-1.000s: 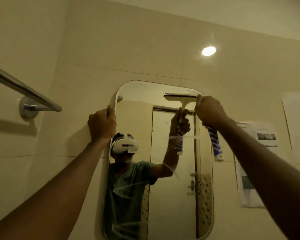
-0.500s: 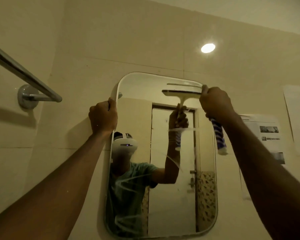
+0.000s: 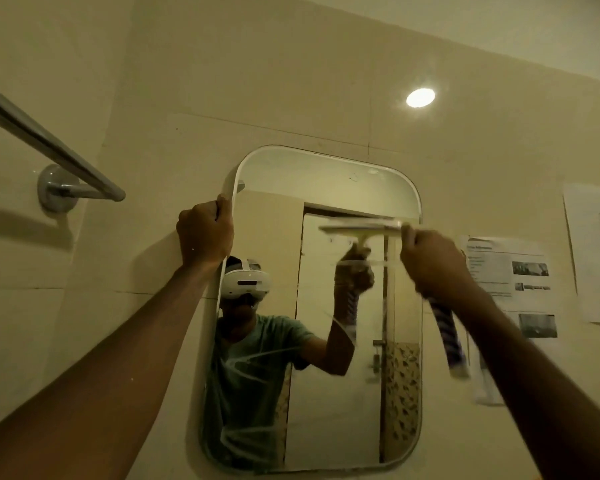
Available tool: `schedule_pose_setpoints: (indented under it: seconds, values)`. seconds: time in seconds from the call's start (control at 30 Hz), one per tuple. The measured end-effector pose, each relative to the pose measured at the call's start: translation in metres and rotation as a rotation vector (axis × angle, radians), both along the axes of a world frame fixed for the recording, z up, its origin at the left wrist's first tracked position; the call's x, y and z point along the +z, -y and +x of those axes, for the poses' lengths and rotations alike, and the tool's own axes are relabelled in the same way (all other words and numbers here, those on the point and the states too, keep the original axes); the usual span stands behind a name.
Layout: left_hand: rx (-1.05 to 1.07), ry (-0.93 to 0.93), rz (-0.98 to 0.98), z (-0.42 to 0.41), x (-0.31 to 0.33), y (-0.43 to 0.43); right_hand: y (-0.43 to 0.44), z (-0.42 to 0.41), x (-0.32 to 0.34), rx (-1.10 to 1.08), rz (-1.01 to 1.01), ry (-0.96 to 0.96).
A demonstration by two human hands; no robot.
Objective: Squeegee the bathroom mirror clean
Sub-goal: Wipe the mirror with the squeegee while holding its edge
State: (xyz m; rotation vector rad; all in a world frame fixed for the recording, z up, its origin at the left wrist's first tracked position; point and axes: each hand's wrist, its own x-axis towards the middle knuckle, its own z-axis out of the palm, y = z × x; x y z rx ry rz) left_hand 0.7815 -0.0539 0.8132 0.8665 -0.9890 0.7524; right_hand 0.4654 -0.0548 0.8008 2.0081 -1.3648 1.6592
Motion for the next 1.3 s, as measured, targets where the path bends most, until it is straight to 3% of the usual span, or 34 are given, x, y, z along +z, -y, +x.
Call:
schedule_pose_setpoints:
  seconds: [0.17, 0.37, 0.5, 0.57, 0.73, 0.83, 1.07, 1.13, 1.3]
  values:
    - [0.006, -0.015, -0.006, 0.001, 0.000, 0.004, 0.009, 0.004, 0.073, 0.026, -0.019, 0.105]
    - [0.021, -0.012, 0.005, 0.003, 0.001, 0.005, 0.018, -0.002, -0.025, 0.130, 0.080, 0.100]
    - [0.018, -0.024, 0.006, 0.001, 0.001, 0.004, 0.007, -0.008, -0.078, 0.065, 0.205, 0.009]
    - [0.017, -0.023, 0.011, 0.001, 0.001, 0.004, 0.000, -0.009, -0.057, 0.065, 0.197, 0.002]
    - [0.031, -0.010, 0.014, 0.001, 0.002, 0.003, 0.003, 0.002, 0.063, 0.028, -0.039, 0.072]
    - [0.023, -0.022, 0.022, 0.002, 0.002, 0.004, 0.013, 0.005, 0.086, 0.015, -0.042, 0.090]
    - [-0.010, -0.008, 0.043, 0.001, 0.003, 0.000, 0.012, 0.001, -0.059, 0.107, 0.176, 0.070]
    - [-0.030, 0.003, 0.053, 0.002, 0.003, -0.001, 0.002, 0.002, -0.074, 0.086, 0.221, 0.048]
    - [-0.053, 0.032, 0.073, 0.005, 0.004, -0.002, -0.012, 0.013, 0.032, 0.048, 0.064, 0.032]
